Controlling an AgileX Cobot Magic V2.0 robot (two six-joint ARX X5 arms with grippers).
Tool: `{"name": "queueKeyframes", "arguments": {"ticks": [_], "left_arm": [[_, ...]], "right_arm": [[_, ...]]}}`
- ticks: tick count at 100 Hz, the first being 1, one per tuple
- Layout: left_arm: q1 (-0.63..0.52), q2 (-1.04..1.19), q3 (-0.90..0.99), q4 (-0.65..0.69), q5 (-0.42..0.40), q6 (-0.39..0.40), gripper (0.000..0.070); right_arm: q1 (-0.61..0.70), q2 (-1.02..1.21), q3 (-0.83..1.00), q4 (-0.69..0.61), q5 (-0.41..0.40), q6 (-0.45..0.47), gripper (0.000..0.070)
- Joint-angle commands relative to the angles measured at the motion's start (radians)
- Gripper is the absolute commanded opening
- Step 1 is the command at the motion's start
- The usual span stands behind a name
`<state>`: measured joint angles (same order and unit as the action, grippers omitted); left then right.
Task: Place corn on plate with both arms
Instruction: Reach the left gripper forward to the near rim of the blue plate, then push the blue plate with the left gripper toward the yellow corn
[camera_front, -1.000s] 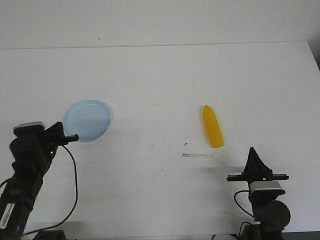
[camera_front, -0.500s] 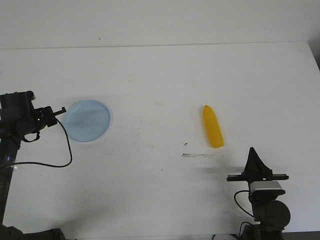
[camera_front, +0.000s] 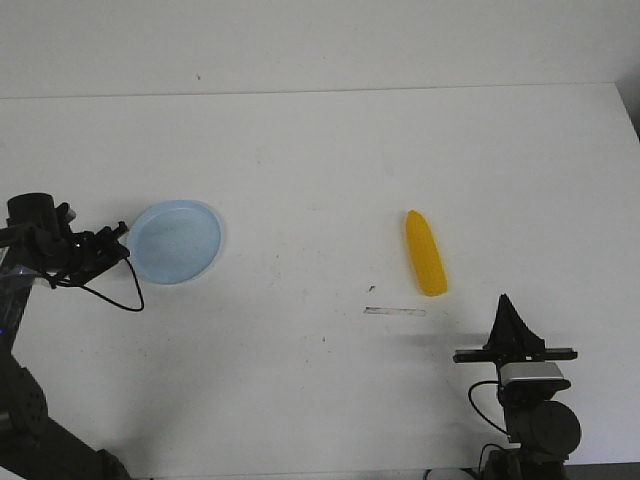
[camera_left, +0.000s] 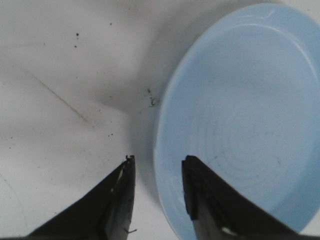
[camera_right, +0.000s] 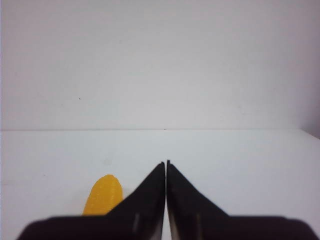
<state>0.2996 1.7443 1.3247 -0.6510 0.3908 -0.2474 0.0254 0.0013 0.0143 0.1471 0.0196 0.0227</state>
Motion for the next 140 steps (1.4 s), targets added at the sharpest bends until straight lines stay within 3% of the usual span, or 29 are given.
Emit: {"name": "queueKeyframes", "arguments": {"ticks": [1,26,82,86,98,140], "left_arm": [[-0.007,0.027,0.014,0.006,0.003,-0.005,0.0214],[-0.039,0.069,0.014,0.075,0.002,-0.010,0.0211],[-0.068,0.110,0.014,0.077,-0.035,-0.024,0.0199],[-0.072,0.113,0.014,0.077,-0.035,-0.024,0.0184],[-0.078,0.113,0.014,0.077,-0.035,-0.024,0.0025],[-0.179,0.011,0.014,0.071,-0.007,-0.028,0.0000]], "right_arm": [[0.002,0.000,-0.002,0.010,0.001,-0.004,0.0002],[0.002,0.000,-0.002,0.010,0.001,-0.004,0.0002],[0.002,0.000,-0.002,0.010,0.001,-0.004,0.0002],[0.002,0.000,-0.002,0.010,0.001,-0.004,0.0002],[0.002,0.000,-0.002,0.010,0.001,-0.004,0.0002],[0.002,0.000,-0.002,0.010,0.001,-0.004,0.0002]]}}
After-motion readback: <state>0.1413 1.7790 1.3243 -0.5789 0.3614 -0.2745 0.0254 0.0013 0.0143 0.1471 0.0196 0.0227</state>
